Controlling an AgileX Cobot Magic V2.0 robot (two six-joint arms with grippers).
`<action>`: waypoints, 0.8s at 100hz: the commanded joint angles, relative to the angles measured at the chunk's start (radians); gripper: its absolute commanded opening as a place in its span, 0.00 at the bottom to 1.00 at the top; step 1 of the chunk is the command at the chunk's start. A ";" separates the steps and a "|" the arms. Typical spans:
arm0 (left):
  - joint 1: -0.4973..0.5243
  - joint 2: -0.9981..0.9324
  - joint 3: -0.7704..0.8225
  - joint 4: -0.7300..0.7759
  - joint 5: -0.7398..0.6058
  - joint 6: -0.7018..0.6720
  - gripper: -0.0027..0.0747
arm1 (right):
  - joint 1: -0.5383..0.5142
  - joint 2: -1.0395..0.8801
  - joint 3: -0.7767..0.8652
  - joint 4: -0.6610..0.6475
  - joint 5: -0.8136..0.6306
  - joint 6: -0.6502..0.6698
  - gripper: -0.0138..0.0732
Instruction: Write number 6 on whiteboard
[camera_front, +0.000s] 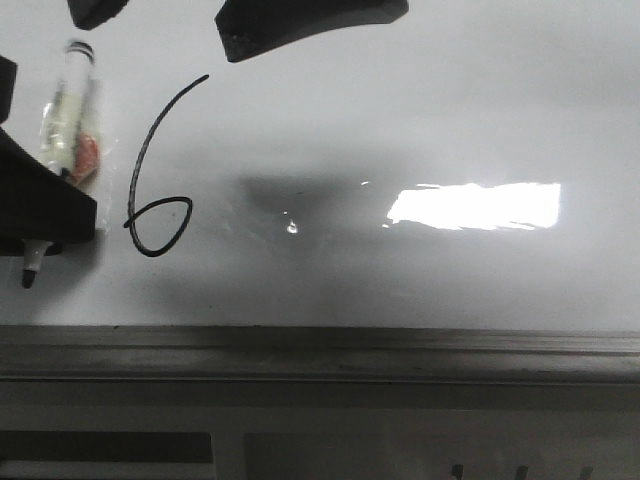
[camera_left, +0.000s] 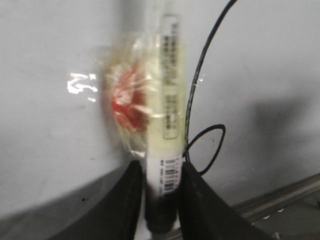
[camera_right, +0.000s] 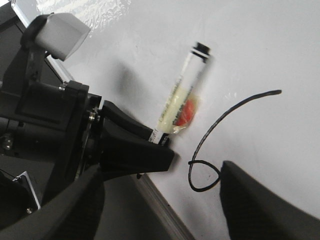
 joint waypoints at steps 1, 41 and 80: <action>0.006 -0.004 -0.027 -0.015 -0.034 -0.006 0.40 | 0.001 -0.032 -0.028 0.009 -0.059 -0.009 0.66; 0.024 -0.124 -0.027 0.013 0.027 -0.006 0.43 | 0.001 -0.065 -0.028 0.009 -0.059 -0.009 0.65; 0.189 -0.302 -0.027 0.154 0.247 -0.006 0.42 | 0.001 -0.151 0.036 -0.009 -0.067 -0.009 0.09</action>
